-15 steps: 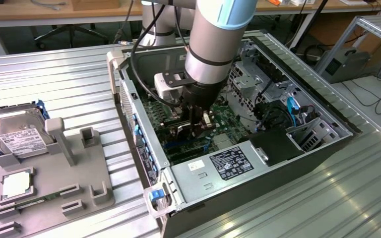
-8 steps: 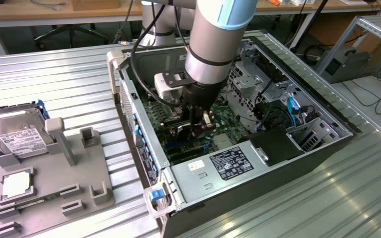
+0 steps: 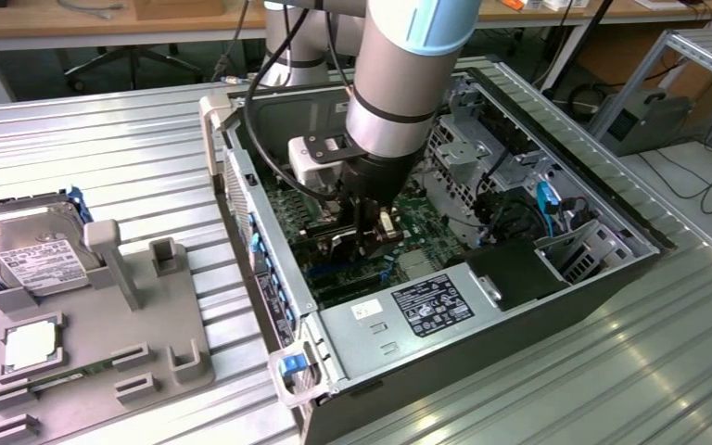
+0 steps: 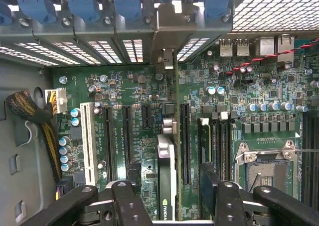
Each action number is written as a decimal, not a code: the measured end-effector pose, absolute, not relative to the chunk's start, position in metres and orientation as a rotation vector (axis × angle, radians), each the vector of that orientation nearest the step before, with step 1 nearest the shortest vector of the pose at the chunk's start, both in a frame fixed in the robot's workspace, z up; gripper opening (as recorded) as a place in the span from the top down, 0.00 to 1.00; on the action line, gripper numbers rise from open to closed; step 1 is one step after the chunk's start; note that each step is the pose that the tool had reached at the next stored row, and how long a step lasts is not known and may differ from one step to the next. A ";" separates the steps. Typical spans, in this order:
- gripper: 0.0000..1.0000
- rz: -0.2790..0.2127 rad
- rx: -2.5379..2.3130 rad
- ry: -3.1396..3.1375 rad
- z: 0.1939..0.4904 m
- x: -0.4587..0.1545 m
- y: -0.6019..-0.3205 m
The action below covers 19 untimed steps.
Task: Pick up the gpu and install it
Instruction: 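Insert the gpu into the slot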
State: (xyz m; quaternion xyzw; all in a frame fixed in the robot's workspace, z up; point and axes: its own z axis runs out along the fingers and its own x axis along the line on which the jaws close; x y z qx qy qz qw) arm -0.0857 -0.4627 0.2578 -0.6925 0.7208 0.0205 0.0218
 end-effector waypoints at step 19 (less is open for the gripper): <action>0.41 0.064 -2.148 2.231 0.266 -0.086 -0.466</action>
